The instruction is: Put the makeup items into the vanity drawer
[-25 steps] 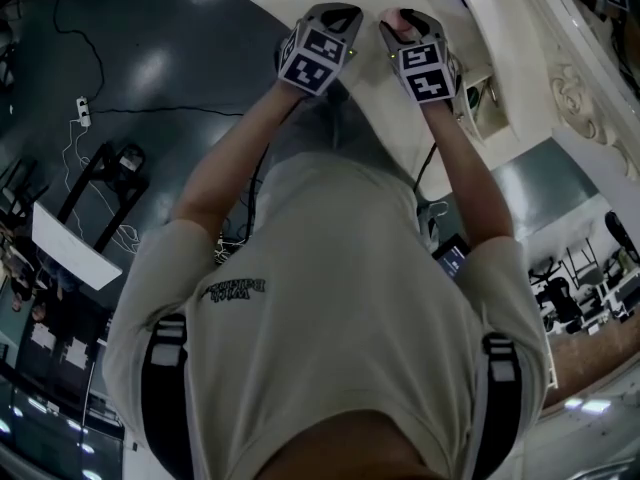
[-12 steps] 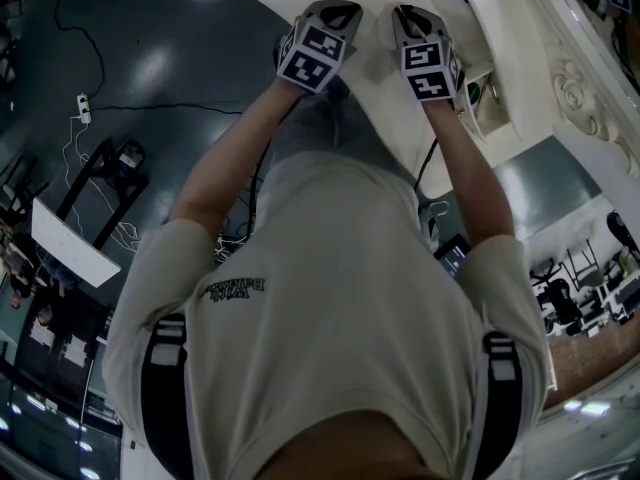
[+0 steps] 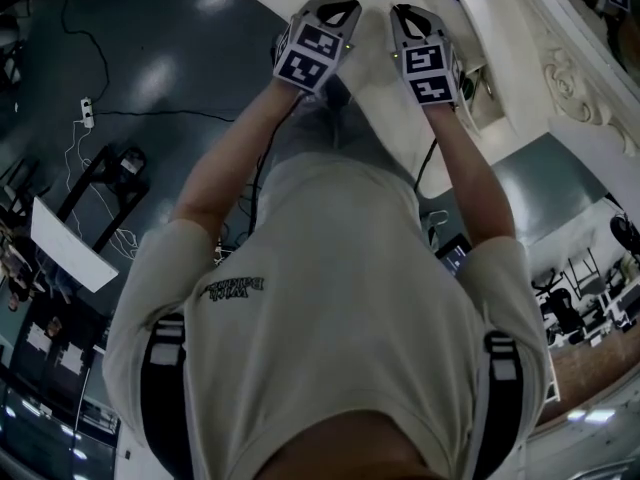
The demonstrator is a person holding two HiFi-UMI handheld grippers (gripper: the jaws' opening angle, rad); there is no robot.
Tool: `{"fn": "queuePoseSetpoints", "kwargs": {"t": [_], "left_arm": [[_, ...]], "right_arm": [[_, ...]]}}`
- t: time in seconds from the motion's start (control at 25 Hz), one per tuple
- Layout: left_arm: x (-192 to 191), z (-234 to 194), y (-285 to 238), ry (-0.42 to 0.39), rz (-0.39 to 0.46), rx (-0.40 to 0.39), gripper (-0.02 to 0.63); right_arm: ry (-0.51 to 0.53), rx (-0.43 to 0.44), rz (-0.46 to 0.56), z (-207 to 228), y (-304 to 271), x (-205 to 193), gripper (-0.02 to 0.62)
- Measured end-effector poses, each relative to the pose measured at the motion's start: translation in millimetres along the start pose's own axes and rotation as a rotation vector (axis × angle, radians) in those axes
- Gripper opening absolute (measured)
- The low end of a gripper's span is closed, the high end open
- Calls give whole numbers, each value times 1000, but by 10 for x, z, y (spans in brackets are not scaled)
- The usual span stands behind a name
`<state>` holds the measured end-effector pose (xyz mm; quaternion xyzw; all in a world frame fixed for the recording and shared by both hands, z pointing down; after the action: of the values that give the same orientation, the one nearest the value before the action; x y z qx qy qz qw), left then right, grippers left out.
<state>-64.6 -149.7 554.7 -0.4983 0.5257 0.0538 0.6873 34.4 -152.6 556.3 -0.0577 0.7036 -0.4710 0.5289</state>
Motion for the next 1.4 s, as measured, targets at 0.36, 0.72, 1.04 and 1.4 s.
{"fn": "queuePoseSetpoints", "kwargs": {"t": [0.36,0.72,1.04,1.4], "left_arm": [[584,101,460,-68,108,51,14],[1435,215,1252,-114,324,114,14],[1958,479,1989,-191,476,157,14],[2086,795,2616,-244,571,193,14]], "right_arm": [[-6,7,179,-59,687,613,9],[-15,64,413,-252,1603,1392,9],[38,80,585,-517,2476,1712,9],[53,100,722,-808,3155,1769,9]]}}
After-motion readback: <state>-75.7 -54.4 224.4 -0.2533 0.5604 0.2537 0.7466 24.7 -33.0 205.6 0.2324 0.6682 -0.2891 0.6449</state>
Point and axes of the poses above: the fingertips, and each gripper's own axes: y backward along the fingers, z to its right, x out of its top, the point moved 4 cm from there along y, backward along the fingers, and after that the axes turned 8 degrees about -y, right-handed, at the moved point
